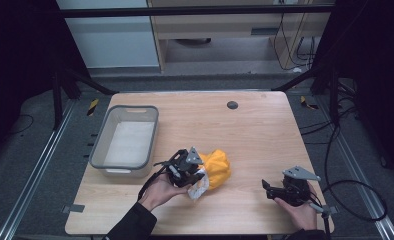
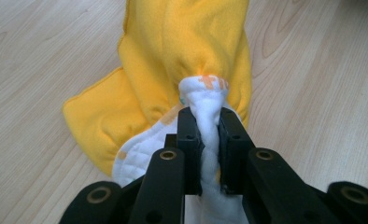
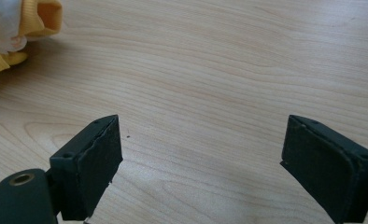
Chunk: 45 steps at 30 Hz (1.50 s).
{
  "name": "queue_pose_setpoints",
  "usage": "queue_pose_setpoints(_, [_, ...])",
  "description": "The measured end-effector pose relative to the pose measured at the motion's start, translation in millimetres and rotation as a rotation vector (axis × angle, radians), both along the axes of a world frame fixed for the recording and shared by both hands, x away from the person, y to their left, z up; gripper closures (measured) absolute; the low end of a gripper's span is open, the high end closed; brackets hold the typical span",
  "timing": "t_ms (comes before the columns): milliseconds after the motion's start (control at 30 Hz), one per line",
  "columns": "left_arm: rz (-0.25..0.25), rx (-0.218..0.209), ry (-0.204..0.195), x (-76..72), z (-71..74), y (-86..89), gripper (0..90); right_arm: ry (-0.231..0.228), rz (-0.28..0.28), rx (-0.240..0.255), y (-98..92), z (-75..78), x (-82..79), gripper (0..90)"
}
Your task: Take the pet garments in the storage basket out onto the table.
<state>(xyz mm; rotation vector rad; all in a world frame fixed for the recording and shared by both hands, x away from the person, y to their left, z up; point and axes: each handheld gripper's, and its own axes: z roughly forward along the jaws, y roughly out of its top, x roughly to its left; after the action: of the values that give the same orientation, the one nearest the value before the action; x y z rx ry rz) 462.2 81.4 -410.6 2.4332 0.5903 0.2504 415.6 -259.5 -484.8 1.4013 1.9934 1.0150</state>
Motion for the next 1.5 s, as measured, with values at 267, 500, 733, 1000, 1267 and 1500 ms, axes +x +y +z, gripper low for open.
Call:
queue_pose_setpoints(267, [-0.006,0.001,0.016,1.0,-8.5,-2.9,80.0,0.000,0.000,0.000,0.1,-0.1,0.0,12.0])
queue_pose_setpoints(500, [-0.002,0.004,0.031,2.0,-15.3,-4.7,76.8,0.002,0.001,0.001,0.2,-0.1,0.0,12.0])
queue_pose_setpoints(733, [0.002,0.017,0.052,2.2,-20.8,-5.6,68.4,0.003,0.004,-0.002,0.2,-0.2,0.2,11.9])
queue_pose_setpoints(1000, [0.034,0.028,0.058,3.1,-22.6,-3.6,51.2,0.010,0.002,0.006,0.8,-0.1,-0.1,11.7])
queue_pose_setpoints(1267, [0.070,0.037,0.063,1.6,-23.0,2.8,26.4,0.012,0.003,0.006,0.7,-0.2,-0.1,11.1])
queue_pose_setpoints(1500, [0.107,0.021,0.045,-4.4,-20.3,13.6,17.0,0.007,0.002,0.000,0.6,-0.7,0.2,10.9])
